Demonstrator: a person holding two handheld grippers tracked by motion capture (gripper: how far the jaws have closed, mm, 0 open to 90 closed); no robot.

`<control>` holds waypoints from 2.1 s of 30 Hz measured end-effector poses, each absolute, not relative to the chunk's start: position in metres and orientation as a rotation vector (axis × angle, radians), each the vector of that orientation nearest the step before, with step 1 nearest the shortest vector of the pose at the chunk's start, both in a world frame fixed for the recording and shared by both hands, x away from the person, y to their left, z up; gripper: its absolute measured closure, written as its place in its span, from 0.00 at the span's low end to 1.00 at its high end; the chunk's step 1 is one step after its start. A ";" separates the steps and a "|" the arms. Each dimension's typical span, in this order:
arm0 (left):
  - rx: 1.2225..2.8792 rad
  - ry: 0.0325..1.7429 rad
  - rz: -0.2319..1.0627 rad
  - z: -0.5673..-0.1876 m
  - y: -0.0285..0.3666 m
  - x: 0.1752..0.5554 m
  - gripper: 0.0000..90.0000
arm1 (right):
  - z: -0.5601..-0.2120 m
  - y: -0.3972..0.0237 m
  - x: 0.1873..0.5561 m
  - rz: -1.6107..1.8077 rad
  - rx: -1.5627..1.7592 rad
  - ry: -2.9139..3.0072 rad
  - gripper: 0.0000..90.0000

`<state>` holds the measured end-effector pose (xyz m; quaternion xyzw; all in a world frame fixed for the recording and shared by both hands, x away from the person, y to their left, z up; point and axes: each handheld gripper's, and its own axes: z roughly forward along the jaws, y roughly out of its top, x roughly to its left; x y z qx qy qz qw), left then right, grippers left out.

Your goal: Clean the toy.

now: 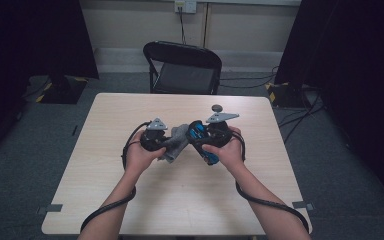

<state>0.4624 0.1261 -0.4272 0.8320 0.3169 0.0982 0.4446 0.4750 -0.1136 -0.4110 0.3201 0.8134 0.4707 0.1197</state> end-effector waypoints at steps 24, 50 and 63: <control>2.070 0.737 0.237 -0.427 0.108 0.459 0.82 | -0.417 -0.111 0.473 1.344 0.919 2.392 0.29; 2.131 0.659 0.140 -0.437 0.079 0.445 0.82 | -0.405 -0.107 0.479 1.367 0.949 2.318 0.29; 2.162 0.606 0.106 -0.447 0.059 0.437 0.82 | -0.401 -0.112 0.489 1.364 1.003 2.293 0.29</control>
